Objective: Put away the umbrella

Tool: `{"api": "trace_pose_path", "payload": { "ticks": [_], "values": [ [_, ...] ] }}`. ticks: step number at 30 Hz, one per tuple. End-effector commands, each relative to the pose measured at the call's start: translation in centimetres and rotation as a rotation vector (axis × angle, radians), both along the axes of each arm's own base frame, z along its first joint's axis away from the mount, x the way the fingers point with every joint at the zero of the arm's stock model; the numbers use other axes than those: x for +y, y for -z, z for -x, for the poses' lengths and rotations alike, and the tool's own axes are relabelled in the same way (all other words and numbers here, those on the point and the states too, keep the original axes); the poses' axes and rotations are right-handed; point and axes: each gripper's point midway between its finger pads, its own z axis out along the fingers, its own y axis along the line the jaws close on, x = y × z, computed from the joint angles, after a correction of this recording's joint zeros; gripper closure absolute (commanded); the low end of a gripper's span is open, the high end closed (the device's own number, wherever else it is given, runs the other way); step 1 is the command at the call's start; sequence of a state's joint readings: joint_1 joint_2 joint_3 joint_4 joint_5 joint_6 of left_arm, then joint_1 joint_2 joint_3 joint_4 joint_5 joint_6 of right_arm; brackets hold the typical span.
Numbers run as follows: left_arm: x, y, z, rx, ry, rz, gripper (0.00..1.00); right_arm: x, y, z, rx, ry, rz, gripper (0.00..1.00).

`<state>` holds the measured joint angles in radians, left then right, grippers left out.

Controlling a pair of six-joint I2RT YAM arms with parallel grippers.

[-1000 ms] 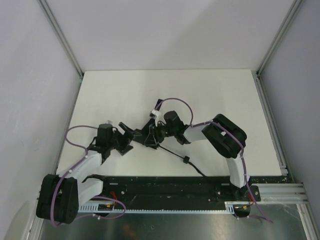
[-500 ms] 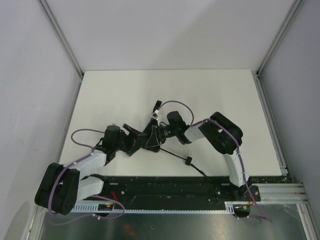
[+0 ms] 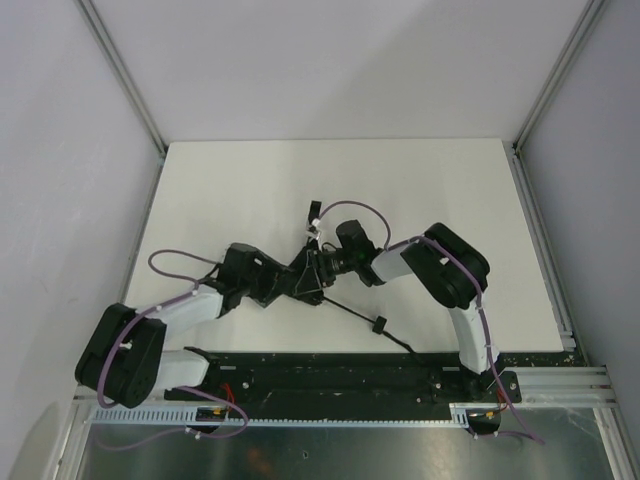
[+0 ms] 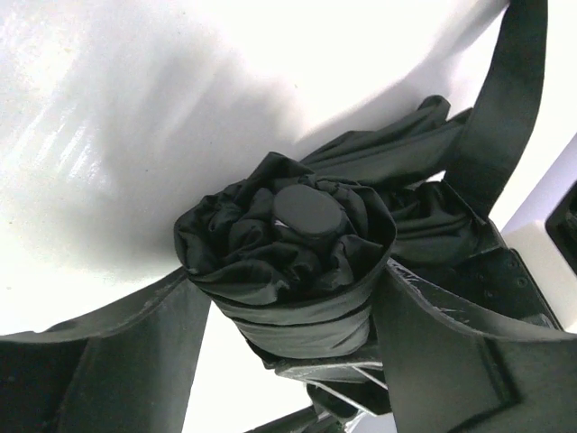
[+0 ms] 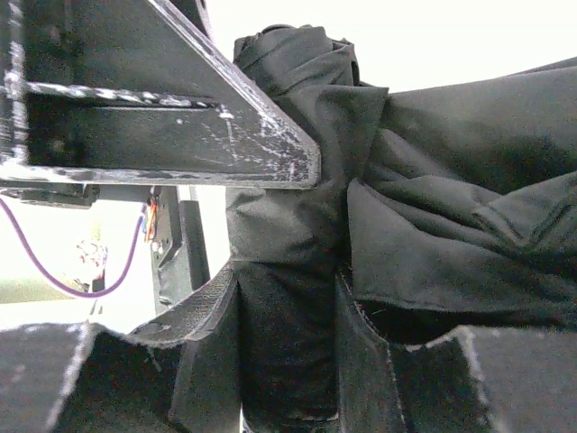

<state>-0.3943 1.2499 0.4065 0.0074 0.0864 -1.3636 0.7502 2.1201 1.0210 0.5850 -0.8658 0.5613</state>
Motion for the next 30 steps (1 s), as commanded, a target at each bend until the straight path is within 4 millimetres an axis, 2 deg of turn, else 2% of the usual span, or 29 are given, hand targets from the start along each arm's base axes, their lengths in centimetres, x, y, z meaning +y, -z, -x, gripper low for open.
{"api": "trace_pose_path", "payload": {
  "ticks": [1,3,7,9,11,13,17,19,21,24,27,30],
  "values": [
    [2.6,3.5,1.6,0.084,-0.023,-0.195,0.35,-4.0,6.5,4.8,0.18,-0.044,0.251,1.0],
    [3.1,2.9,1.3,0.035,-0.019,-0.226,0.49,-4.1,6.2,5.0,0.167,-0.058,0.253,1.0],
    [3.4,1.8,1.0,-0.029,-0.007,-0.241,0.59,-3.5,4.9,5.7,0.132,-0.087,0.234,1.0],
    [3.1,1.4,0.9,-0.045,0.017,-0.241,0.72,-2.9,4.0,5.8,0.104,-0.092,0.217,0.99],
    [3.1,1.5,1.2,-0.044,0.033,-0.24,0.86,-2.3,3.0,5.8,0.086,-0.082,0.2,0.92],
    [3.0,1.9,1.7,-0.032,0.047,-0.237,0.91,-2.0,2.0,5.5,0.06,-0.068,0.191,0.8],
    [2.7,2.5,2.4,-0.005,0.081,-0.228,0.99,-2.3,0.7,3.8,-0.06,-0.006,0.236,0.51],
    [2.3,2.4,2.4,0.002,0.101,-0.219,1.0,-2.8,-0.1,3.0,-0.148,0.016,0.28,0.3],
    [2.0,2.2,2.4,0.013,0.119,-0.218,1.0,-3.4,-1.5,1.8,-0.267,0.05,0.32,0.2],
    [1.8,2.4,2.9,0.076,0.135,-0.221,1.0,-4.3,-3.7,0.2,-0.509,0.113,0.406,0.12],
    [1.5,3.4,4.0,0.173,0.166,-0.22,1.0,-4.8,-5.3,-0.5,-0.756,0.165,0.505,0.1],
    [1.4,4.0,4.8,0.244,0.184,-0.222,1.0,-4.1,-6.7,-0.7,-1.003,0.196,0.58,0.1]
  ]
}}
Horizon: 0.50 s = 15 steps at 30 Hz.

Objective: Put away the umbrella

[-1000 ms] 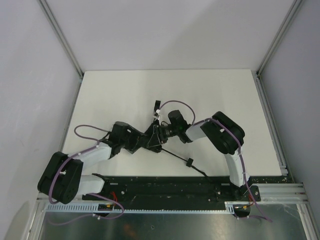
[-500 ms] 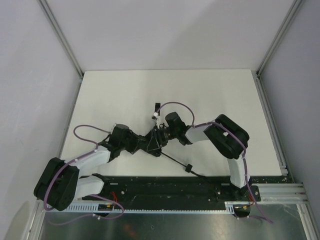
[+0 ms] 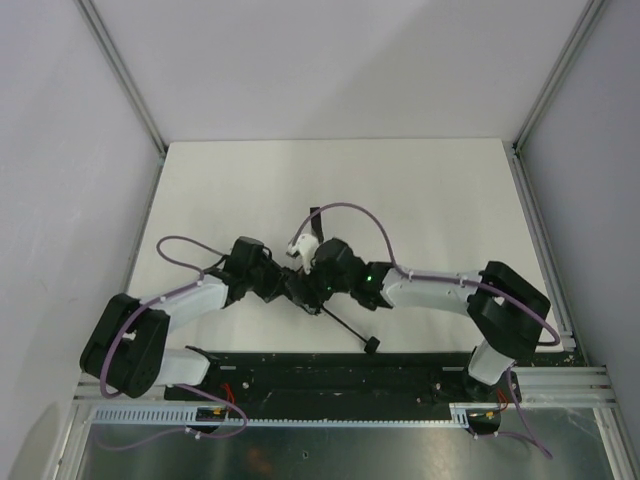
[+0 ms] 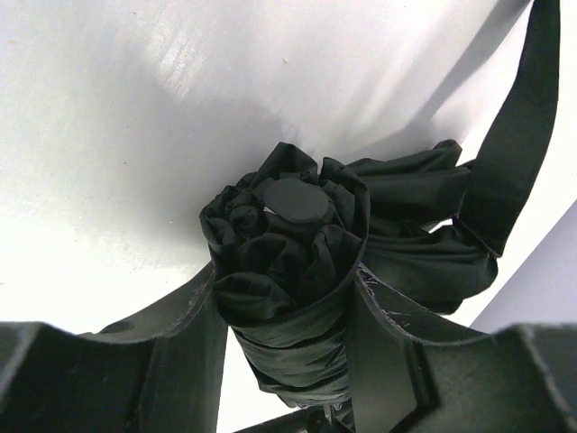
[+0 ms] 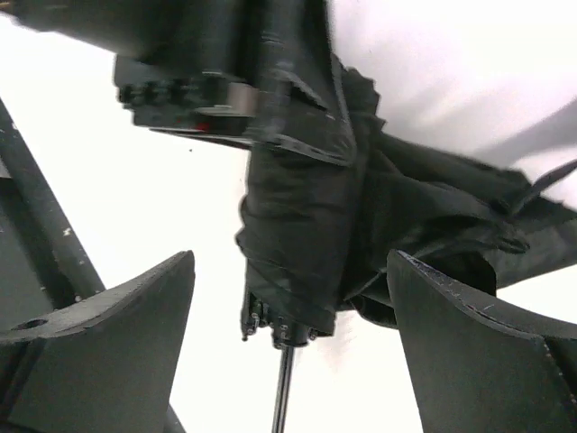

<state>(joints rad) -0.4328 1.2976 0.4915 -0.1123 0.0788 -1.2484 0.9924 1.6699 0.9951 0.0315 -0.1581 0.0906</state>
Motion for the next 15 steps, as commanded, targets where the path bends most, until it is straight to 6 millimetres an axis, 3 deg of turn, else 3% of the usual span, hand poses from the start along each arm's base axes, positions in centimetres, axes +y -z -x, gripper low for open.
{"api": "trace_pose_path", "payload": {
  "ticks": [1,8,12,15],
  "values": [
    [2.1,3.7,4.2,0.212,0.054,-0.134,1.0,-1.0,-1.5,-1.8,-0.43,0.058,0.212,0.1],
    [2.3,3.2,4.3,0.236,0.054,-0.144,1.0,1.4,0.0,-0.8,-0.661,0.042,0.284,0.14],
    [2.3,3.0,4.4,0.246,0.053,-0.145,1.0,0.9,2.8,-1.9,-0.686,0.094,0.368,0.21],
    [2.2,2.9,4.5,0.25,0.052,-0.14,1.0,0.1,5.5,-2.1,-0.632,0.1,0.418,0.32]
  ]
}}
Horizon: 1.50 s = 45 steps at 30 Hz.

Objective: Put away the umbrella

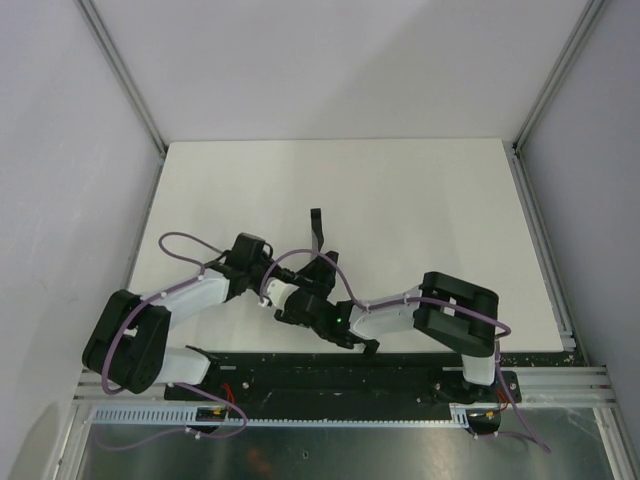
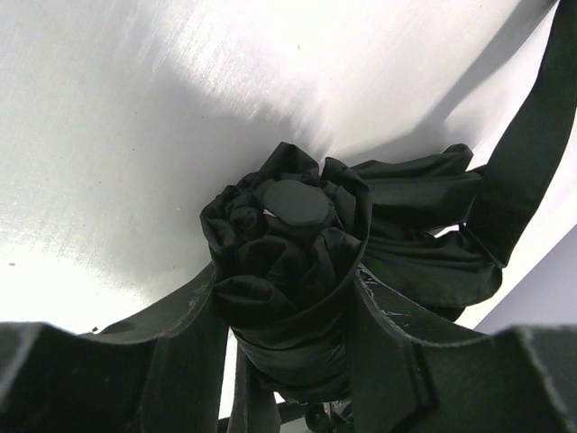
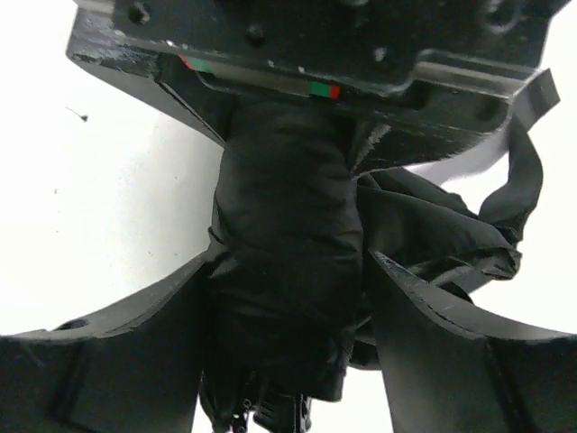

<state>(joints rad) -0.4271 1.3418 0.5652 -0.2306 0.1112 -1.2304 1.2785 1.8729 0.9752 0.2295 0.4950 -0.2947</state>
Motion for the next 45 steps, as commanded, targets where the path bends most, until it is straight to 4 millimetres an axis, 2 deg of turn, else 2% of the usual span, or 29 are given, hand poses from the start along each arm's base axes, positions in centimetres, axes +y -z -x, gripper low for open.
{"api": "trace_pose_path", "payload": {
  "ticks": [1,6,7,8,13,14,16,18,21,27,30,36,40,45],
  "values": [
    [2.3,2.7,3.9,0.162,0.028,-0.119,1.0,-1.3,1.7,-2.1,-0.031,0.108,0.028,0.39],
    [2.2,1.8,3.2,0.12,0.043,-0.115,1.0,-2.6,5.3,-0.8,0.172,0.132,0.032,0.9],
    [2.3,1.5,2.9,0.102,0.045,-0.118,0.98,-2.5,5.8,-0.3,0.238,0.125,0.014,0.95],
    [2.4,1.1,2.4,0.077,0.049,-0.121,0.91,-2.4,6.3,0.3,0.311,0.111,-0.007,0.97],
    [2.7,-3.1,-0.9,-0.164,0.062,-0.088,0.22,-2.2,8.6,3.8,0.669,0.027,-0.132,1.0],
    [2.9,-4.0,-1.5,-0.219,0.059,-0.079,0.11,-2.1,9.0,4.4,0.73,0.015,-0.148,1.0],
    [3.5,-5.6,-2.1,-0.302,0.047,-0.066,0.03,-1.8,9.5,5.7,0.852,-0.014,-0.184,1.0],
    [4.1,-6.7,-2.4,-0.353,0.037,-0.048,0.01,-1.5,9.9,6.6,0.966,-0.022,-0.231,1.0],
    [4.2,-7.0,-2.0,-0.362,0.033,-0.002,0.01,-1.4,10.2,7.2,1.119,-0.014,-0.294,1.0],
    [3.0,-4.2,0.3,-0.193,-0.04,0.137,0.01,-1.4,10.6,6.9,1.316,0.049,-0.405,1.0],
    [2.7,-3.1,1.4,-0.111,-0.091,0.191,0.01,-1.5,10.9,6.4,1.351,0.09,-0.435,1.0],
    [2.4,-3.4,2.5,-0.099,-0.151,0.257,0.01,-1.8,11.1,5.9,1.341,0.12,-0.434,1.0],
    [2.3,-3.2,2.4,-0.079,-0.151,0.25,0.01,-1.7,10.7,5.7,1.331,0.111,-0.437,1.0],
    [3.2,-1.4,1.6,-0.056,-0.153,0.149,0.0,-1.6,10.3,5.6,1.332,0.1,-0.448,1.0]
  ]
}}
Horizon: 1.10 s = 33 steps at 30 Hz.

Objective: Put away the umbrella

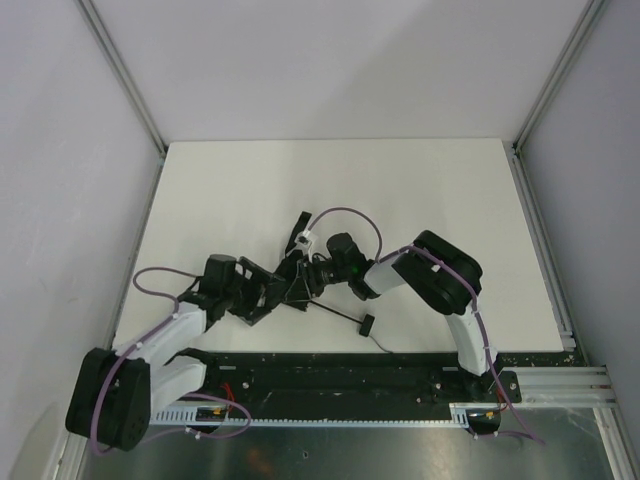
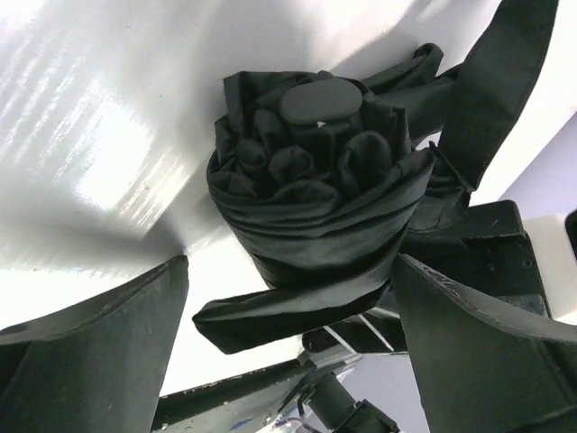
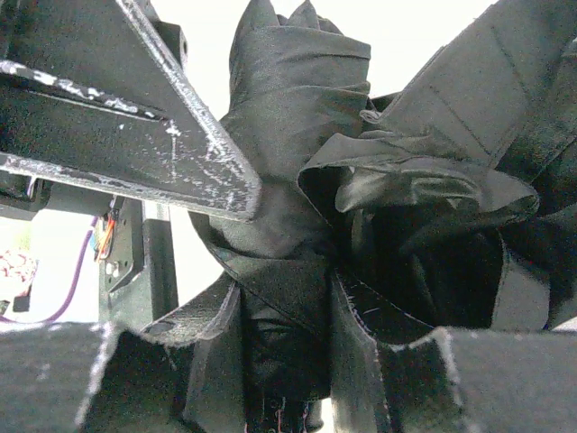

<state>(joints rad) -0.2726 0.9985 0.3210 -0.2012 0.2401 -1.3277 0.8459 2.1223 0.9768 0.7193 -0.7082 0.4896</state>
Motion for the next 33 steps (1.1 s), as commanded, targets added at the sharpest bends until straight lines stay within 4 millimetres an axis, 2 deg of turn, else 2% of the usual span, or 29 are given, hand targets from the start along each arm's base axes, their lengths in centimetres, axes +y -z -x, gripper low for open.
{"api": "trace_pose_path", "payload": {
  "ticks": [1,4,7,11,18,21,23,26,29,33],
  "values": [
    [0.3,0.5,-1.2,0.008,0.005,-0.063,0.0,-5.5,8.8,5.5,0.286,-0.011,0.327,1.0],
    [1.4,2.3,-0.8,0.042,-0.01,-0.133,0.03,-5.3,8.3,5.6,0.292,-0.021,0.311,1.0],
    [2.2,2.8,-1.4,0.018,-0.001,-0.218,0.06,-5.1,7.8,5.9,0.302,-0.044,0.288,1.0],
    [3.1,4.0,-1.1,0.023,-0.007,-0.276,0.16,-4.9,7.1,5.9,0.331,-0.061,0.25,1.0],
    [3.6,4.3,-1.9,-0.037,0.032,-0.343,0.54,-4.5,6.0,6.0,0.347,-0.086,0.204,1.0],
    [3.4,4.0,-2.2,-0.057,0.063,-0.355,0.76,-4.2,5.2,6.0,0.348,-0.097,0.177,1.0],
    [3.3,4.0,-2.3,-0.061,0.081,-0.364,0.86,-4.0,4.5,5.8,0.335,-0.097,0.165,0.99],
    [3.2,4.2,-2.2,-0.056,0.102,-0.369,0.95,-4.0,3.9,5.0,0.288,-0.067,0.189,0.89],
    [3.2,4.7,-1.7,-0.041,0.115,-0.368,0.99,-4.3,3.0,3.3,0.185,-0.006,0.25,0.66],
    [2.7,5.2,-0.8,-0.003,0.115,-0.33,1.0,-4.7,-0.2,0.5,-0.059,0.092,0.335,0.35]
  ]
}}
